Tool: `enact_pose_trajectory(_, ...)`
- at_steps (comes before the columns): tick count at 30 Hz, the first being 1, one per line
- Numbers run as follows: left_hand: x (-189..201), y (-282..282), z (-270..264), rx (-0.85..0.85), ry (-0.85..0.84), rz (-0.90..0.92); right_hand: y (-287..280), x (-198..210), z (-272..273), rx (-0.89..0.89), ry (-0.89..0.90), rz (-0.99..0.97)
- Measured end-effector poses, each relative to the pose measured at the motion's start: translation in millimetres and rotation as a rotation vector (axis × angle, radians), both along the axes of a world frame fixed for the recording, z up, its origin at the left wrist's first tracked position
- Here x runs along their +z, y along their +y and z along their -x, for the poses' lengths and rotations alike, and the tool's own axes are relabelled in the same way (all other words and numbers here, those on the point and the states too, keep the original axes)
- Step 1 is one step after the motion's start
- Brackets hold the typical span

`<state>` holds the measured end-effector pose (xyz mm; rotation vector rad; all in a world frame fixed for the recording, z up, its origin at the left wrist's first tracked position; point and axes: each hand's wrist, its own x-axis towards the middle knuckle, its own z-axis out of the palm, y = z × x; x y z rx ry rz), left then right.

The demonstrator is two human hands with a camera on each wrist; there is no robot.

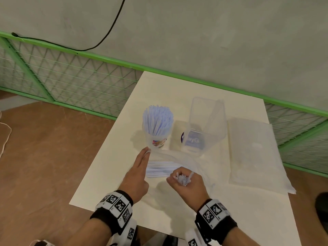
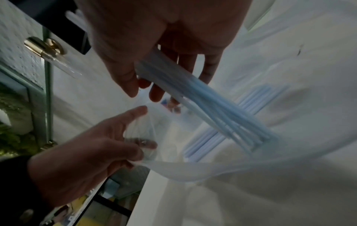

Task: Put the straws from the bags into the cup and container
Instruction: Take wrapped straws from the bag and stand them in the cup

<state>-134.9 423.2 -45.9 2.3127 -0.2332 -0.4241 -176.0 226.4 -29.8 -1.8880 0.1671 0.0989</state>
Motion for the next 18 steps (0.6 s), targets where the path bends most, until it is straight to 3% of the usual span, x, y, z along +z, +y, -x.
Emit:
enact_pose_trajectory(10, -0.9, -1.3, 3.9, -0.002, 0.003, 0.009, 6.6, 8.2, 3.2, -0.184, -0.078, -0.099)
enact_pose_trajectory(14, 0.8, -0.6, 3.7, 0.005, 0.006, 0.011, -3.3, 13.4, 1.9, -0.197, -0.065, 0.056)
enact_pose_trajectory(18, 1.6, -1.5, 3.2, -0.004, 0.005, 0.017, -23.9, 20.3, -4.1, -0.045, 0.006, 0.423)
